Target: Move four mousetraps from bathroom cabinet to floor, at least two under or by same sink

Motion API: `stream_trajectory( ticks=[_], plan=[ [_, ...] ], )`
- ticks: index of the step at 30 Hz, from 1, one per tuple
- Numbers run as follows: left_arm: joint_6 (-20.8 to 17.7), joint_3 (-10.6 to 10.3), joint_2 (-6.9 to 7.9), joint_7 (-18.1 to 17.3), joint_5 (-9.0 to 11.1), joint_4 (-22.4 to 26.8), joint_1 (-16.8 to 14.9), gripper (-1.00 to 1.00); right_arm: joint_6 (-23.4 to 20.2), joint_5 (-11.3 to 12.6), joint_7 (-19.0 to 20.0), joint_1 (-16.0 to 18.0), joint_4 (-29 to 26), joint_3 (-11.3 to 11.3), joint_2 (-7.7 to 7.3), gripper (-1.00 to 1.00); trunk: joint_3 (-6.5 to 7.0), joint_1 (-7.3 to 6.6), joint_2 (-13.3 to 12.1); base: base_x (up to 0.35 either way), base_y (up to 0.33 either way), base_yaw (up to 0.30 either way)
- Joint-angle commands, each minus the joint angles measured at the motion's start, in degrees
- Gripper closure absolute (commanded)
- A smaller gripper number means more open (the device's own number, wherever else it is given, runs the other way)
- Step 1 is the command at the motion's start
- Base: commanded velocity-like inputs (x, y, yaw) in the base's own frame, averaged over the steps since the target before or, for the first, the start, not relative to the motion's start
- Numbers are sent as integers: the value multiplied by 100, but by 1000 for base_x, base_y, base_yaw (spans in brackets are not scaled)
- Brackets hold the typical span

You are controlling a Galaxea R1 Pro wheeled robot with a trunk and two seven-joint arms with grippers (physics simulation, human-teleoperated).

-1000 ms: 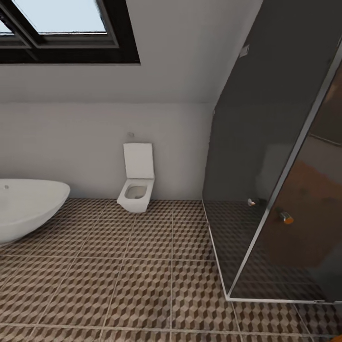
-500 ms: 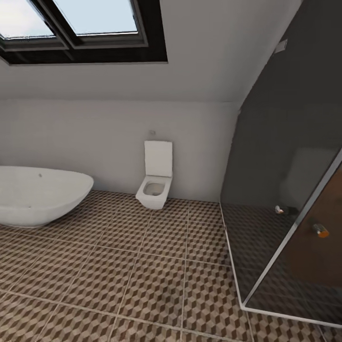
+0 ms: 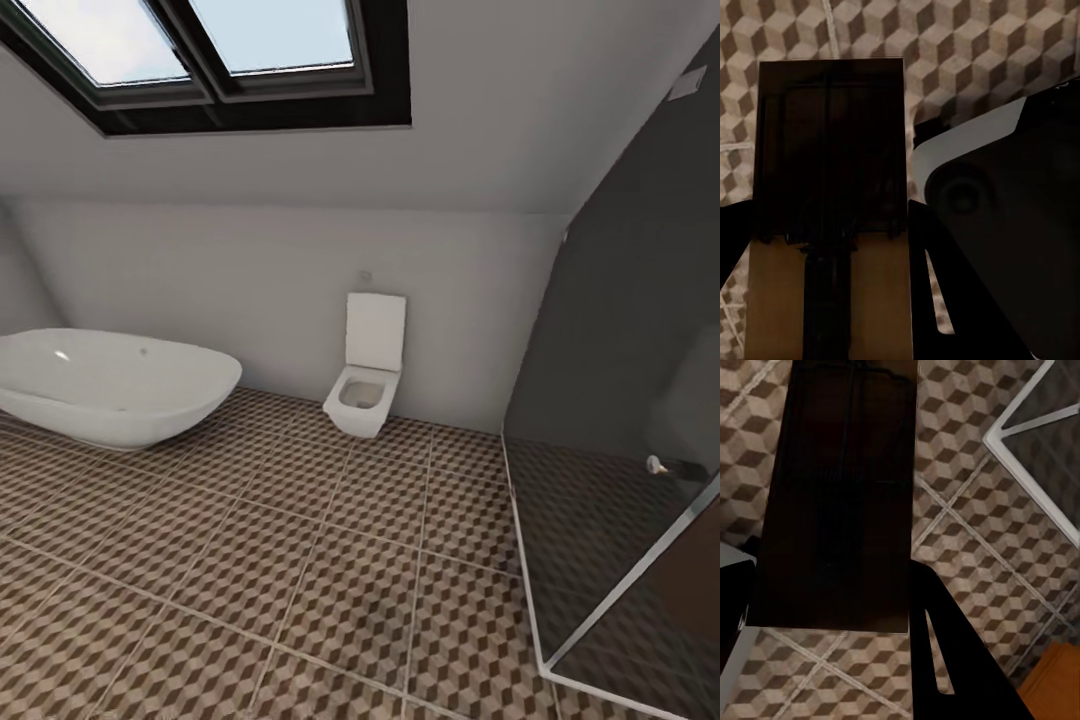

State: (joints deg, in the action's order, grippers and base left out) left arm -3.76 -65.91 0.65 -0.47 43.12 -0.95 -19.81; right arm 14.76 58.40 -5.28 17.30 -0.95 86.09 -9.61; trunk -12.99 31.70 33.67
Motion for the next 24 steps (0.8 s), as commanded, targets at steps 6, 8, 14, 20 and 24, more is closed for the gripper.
stream_trajectory(
  ticks=[6, 8, 14, 20, 24],
  plan=[
    [-20, -45, -25, -6, 41, 17, -5, 100, 9, 49, -8, 1, -10, 49, -2, 100, -27, 1, 8, 0, 0, 278],
    [-20, -45, -29, -7, 44, 21, -5, 100, 9, 49, -8, 1, -10, 49, -4, 100, -31, 1, 8, 0, 0, 281],
    [-16, -45, -37, -13, 47, 31, -5, 100, 9, 49, -7, 1, -11, 49, -5, 100, -34, 1, 8, 0, 0, 284],
    [-11, -45, -39, -14, 47, 33, -5, 100, 9, 49, 0, 1, -18, 49, 2, 100, -34, 1, 8, 0, 0, 287],
    [-11, -45, -64, -14, 47, 33, -5, 100, 9, 49, 0, -11, -19, 49, 3, 100, -34, 1, 8, 0, 0, 288]
  ],
)
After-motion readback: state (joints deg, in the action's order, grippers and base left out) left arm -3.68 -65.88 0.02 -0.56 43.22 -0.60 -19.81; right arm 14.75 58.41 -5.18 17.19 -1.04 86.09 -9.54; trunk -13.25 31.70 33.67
